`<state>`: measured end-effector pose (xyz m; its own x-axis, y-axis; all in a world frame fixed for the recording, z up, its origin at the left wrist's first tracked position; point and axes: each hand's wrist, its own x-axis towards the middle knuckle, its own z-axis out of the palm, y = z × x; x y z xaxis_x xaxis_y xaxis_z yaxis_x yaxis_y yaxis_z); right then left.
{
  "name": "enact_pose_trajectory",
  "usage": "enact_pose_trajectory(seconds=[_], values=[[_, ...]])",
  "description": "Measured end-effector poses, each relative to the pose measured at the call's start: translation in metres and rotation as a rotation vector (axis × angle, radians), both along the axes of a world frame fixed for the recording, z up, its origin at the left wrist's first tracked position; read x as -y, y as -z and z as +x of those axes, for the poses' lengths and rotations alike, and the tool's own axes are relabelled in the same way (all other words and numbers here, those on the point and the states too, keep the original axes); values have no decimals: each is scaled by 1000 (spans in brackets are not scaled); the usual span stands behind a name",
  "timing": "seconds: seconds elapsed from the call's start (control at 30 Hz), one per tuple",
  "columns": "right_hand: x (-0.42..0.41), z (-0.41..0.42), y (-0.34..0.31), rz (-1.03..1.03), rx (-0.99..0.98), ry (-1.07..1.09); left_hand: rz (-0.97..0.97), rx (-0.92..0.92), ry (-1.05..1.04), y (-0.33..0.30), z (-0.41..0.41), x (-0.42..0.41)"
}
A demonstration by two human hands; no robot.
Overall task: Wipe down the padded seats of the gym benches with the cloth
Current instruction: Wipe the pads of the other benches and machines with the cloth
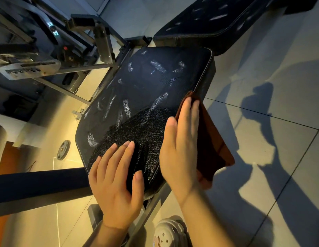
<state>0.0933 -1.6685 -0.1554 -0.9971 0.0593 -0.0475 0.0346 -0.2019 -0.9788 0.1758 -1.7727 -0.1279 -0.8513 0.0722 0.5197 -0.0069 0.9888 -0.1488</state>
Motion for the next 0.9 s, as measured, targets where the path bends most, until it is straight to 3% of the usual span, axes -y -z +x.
enact_pose_trajectory(seconds=[0.3,0.7,0.9], values=[[-39,-140,18,4,32,36,8,10,12,-2,1,-3],[4,19,27,-151,-6,16,1,18,-1,-1,2,0],[-14,-58,18,-164,6,98,14,3,4,1,2,1]])
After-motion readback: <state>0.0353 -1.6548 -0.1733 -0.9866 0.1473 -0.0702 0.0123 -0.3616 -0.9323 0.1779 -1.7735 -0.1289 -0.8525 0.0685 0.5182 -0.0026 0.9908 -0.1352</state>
